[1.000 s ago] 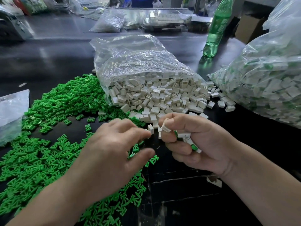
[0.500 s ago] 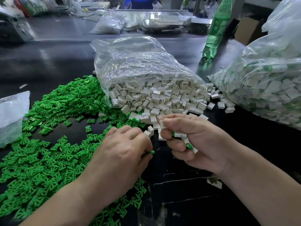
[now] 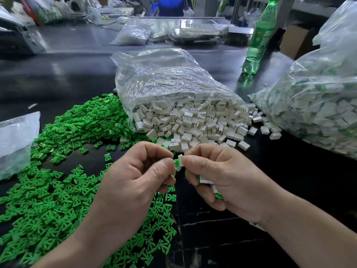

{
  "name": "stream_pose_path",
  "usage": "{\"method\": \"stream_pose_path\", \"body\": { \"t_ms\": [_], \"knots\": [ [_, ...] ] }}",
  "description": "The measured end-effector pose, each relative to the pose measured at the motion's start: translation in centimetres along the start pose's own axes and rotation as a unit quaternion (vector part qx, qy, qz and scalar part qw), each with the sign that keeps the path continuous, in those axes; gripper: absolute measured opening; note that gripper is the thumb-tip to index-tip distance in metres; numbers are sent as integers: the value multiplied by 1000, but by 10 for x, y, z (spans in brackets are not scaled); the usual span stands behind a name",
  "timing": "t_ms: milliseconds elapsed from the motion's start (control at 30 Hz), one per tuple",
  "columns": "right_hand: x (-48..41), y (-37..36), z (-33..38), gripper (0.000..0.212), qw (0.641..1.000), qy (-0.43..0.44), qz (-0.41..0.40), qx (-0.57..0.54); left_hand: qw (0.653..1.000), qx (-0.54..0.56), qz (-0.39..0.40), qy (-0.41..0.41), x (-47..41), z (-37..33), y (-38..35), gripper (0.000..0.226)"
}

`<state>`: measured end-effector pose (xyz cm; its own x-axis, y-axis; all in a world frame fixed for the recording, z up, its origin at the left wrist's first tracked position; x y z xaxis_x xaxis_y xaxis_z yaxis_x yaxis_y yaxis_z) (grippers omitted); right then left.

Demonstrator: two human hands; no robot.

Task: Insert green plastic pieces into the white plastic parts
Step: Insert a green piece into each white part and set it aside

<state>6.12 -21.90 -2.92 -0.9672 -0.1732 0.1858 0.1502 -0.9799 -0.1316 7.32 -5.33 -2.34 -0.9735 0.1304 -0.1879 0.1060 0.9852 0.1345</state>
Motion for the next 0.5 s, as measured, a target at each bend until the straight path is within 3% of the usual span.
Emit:
{"method": "stream_pose_path", "body": {
  "t_ms": [267, 500],
  "knots": [
    [1, 0, 0, 15, 994, 52, -17, 96, 999, -21, -28, -24, 2, -4, 2, 6],
    [4, -1, 1, 15, 994, 53, -9, 94, 999, -17, -24, -34, 4, -12, 1, 11]
  ]
}}
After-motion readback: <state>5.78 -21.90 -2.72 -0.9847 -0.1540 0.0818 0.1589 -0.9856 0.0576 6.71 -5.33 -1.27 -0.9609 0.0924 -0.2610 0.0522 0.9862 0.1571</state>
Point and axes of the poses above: each hand's wrist, its own x-axis away from the middle knuckle, its own y-axis out of the back of the hand, z = x × y, the point moved 5 cm from there along -x, towards the middle knuckle, and after that the axes turned 7 degrees about -z, right-handed, at the moved point
